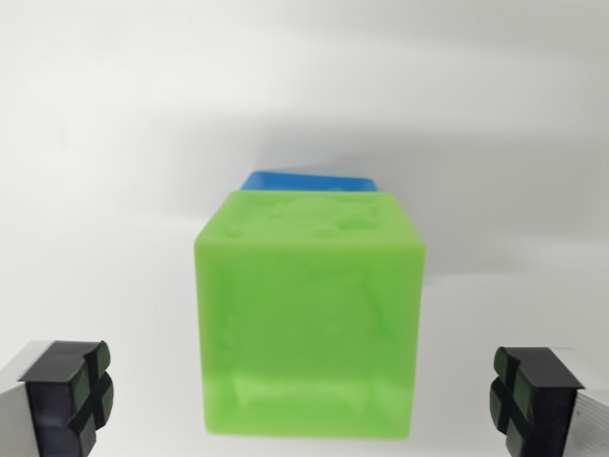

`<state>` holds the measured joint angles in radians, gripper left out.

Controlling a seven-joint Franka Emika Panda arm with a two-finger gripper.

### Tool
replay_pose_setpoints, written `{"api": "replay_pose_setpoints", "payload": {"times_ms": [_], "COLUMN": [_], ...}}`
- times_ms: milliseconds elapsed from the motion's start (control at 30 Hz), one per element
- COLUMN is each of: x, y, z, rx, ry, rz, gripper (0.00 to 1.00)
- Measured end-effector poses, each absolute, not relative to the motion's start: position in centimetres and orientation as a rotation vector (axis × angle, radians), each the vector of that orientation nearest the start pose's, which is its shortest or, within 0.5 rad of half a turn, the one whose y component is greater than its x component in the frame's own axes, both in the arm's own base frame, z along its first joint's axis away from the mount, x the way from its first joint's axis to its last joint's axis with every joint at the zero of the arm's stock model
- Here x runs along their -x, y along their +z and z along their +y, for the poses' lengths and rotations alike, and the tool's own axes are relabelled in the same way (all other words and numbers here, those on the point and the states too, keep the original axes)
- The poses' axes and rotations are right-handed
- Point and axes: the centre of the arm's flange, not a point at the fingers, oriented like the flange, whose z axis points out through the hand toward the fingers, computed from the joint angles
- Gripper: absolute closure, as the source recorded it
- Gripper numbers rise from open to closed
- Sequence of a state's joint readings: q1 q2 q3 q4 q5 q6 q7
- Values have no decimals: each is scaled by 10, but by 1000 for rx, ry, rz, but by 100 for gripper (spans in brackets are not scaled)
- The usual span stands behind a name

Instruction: Stack cube

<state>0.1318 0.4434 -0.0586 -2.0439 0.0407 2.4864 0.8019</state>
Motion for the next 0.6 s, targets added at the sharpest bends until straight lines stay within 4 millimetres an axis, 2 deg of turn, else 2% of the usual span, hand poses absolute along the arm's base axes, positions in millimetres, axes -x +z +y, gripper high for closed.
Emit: {"api": "replay_pose_setpoints", "payload": {"times_ms": [600], "x": [-595], "y": [291], "z": [44], "rx": [2919], "ry": [-1], "rz": [1155], "gripper": [0]}}
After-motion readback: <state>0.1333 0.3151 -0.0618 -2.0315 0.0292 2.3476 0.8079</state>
